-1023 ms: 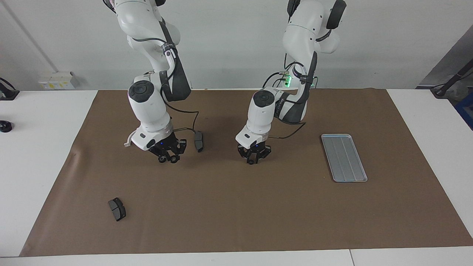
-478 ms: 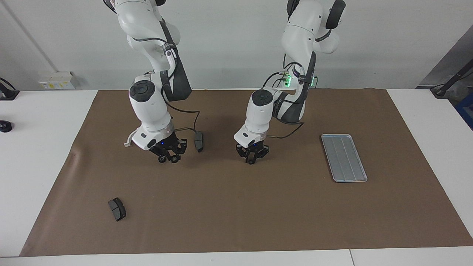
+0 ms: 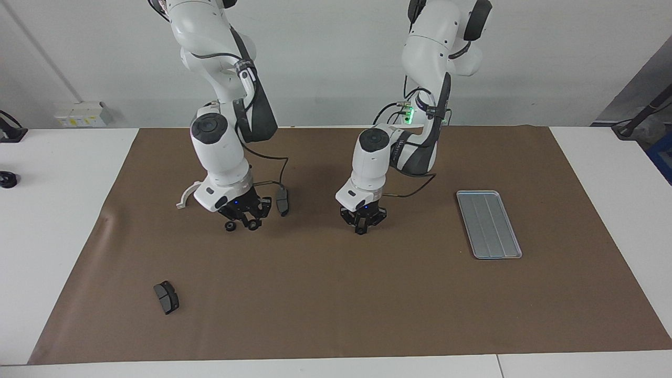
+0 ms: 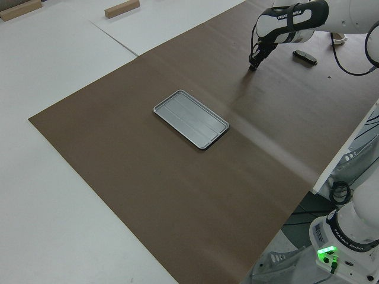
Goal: Pick bearing gear from pile to tray
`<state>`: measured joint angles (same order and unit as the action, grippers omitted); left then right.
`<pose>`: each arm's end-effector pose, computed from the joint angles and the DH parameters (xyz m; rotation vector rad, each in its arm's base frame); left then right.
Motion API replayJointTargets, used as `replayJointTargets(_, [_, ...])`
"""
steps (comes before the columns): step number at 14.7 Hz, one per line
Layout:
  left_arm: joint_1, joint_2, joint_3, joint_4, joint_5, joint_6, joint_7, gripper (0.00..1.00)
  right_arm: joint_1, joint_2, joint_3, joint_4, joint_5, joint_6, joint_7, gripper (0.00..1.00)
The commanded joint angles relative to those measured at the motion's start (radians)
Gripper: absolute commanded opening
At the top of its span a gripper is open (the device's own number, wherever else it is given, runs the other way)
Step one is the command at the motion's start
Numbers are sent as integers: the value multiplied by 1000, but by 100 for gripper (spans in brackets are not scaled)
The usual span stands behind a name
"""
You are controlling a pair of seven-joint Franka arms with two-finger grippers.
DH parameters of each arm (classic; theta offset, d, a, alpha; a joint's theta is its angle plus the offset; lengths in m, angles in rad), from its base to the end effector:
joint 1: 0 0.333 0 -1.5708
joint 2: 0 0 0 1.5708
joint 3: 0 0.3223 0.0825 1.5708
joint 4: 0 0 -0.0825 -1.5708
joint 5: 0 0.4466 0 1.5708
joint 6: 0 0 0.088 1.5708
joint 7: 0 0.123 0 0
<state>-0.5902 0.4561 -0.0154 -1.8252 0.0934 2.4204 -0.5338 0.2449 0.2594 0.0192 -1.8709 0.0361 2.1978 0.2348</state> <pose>0.5870 -0.4041 0.2477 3.1010 -0.2106 0.2327 0.6569 0.1789 0.3395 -3.0899 -0.0128 -0.0878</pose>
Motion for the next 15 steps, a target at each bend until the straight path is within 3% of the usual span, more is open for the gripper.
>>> replayJointTargets(1, [1, -57, 26, -8, 28, -72, -22, 0, 85, 9, 2, 4, 4, 37, 160, 0])
replayJointTargets(5, [81, -144, 31, -45, 29, -103, 30, 0, 171, 29, 2, 1, 4, 94, 296, 0])
replayJointTargets(9, [210, -266, 28, -135, 29, -103, 199, 0, 272, 75, 2, 9, 7, 181, 438, 0])
replayJointTargets(13, [320, -315, 26, -151, 20, -116, 317, 0, 347, 191, 2, 91, 1, 258, 549, 0])
replayJointTargets(15, [380, -315, 23, -155, 16, -109, 345, 0, 361, 210, 1, 84, -2, 278, 567, 0])
